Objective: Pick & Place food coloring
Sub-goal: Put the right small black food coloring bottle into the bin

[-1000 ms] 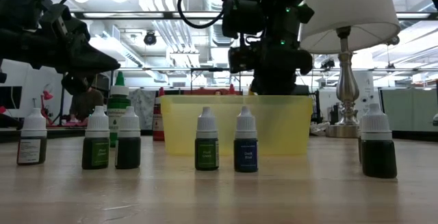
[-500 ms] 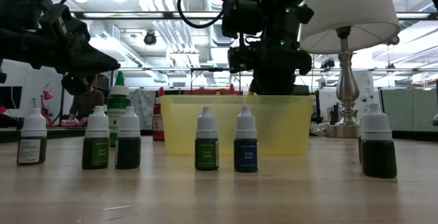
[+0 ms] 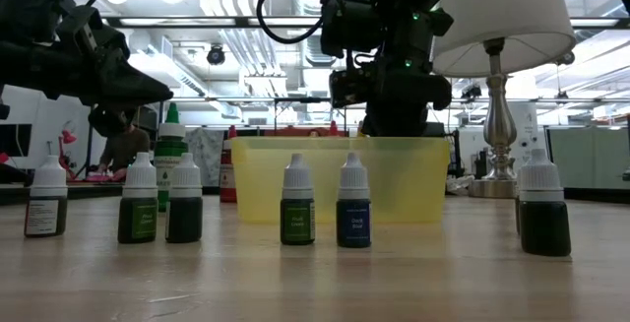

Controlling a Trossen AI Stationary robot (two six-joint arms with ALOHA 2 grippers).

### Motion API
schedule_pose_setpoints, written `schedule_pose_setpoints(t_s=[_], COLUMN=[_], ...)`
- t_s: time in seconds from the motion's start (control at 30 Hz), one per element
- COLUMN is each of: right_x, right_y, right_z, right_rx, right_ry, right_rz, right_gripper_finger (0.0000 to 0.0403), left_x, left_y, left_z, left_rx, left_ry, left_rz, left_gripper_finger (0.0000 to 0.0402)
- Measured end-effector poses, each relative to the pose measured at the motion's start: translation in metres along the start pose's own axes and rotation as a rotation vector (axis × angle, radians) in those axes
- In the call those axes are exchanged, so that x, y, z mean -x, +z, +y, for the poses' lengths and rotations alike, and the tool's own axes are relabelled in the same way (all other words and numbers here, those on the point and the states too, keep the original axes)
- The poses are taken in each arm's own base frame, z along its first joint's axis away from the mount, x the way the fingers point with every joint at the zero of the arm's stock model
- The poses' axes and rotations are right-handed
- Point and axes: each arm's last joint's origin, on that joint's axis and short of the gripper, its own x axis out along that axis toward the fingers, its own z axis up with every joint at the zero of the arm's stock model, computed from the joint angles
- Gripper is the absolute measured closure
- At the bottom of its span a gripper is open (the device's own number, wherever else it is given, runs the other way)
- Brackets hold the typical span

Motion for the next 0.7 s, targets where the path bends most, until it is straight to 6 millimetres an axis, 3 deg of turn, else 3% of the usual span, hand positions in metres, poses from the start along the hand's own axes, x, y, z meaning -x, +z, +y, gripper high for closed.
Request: schedule_pose_setpoints(t_s=[0.43,0.7], right_x=[0.0,-0.0002], right_y=[0.0002,0.0001], right_z=[0.0,0.0], right_rx=[0.0,-0.019], right_ry=[0.0,0.0], right_rz=[-0.002,-0.003], right_gripper_finger=[0.0343,0.0307], left_x=[0.0,0.0], left_y=[0.0,0.0], left_z=[0.0,0.0], left_rx=[0.0,0.0], left_ry=[0.0,0.0], left_rz=[0.0,0.0], left_gripper_finger=[0.0401,0.0401])
